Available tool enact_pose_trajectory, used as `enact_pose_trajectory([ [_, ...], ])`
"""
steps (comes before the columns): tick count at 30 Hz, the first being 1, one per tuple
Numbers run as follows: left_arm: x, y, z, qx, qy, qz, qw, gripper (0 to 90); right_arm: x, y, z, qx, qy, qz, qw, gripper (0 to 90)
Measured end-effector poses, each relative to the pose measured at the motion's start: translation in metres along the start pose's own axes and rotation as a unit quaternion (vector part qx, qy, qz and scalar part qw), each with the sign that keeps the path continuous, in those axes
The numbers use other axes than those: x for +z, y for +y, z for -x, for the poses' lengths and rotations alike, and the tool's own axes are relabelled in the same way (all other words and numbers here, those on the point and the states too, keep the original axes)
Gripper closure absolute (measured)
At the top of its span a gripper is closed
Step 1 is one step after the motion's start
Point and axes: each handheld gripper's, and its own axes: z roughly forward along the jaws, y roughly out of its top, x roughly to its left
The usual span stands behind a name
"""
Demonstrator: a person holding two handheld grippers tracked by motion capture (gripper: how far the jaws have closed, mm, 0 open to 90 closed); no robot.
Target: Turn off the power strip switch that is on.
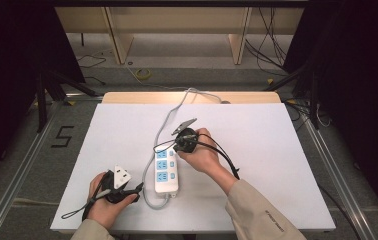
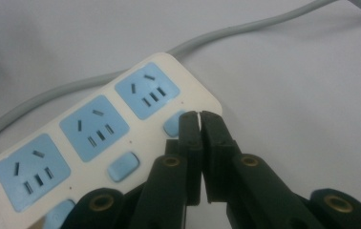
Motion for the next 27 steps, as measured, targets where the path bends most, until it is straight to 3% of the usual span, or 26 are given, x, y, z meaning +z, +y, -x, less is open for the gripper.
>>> enact_pose_trajectory([
  [11, 0.0, 0.0, 0.0, 0.002, -0.001, -0.003, 1.0, 28.2, -0.024, -0.026, 0.022, 0.024, -0.005, 0.017, 0.9996, 80.5],
  [20, 0.0, -0.001, 0.001, 0.001, 0.0, -0.004, 1.0, 28.2, -0.043, -0.057, 0.035, 0.038, -0.01, 0.019, 0.999, 74.4],
  [27, 0.0, -0.002, 0.001, 0.001, 0.0, -0.006, 1.0, 28.2, -0.062, -0.085, 0.041, 0.056, -0.01, 0.039, 0.9976, 68.9],
])
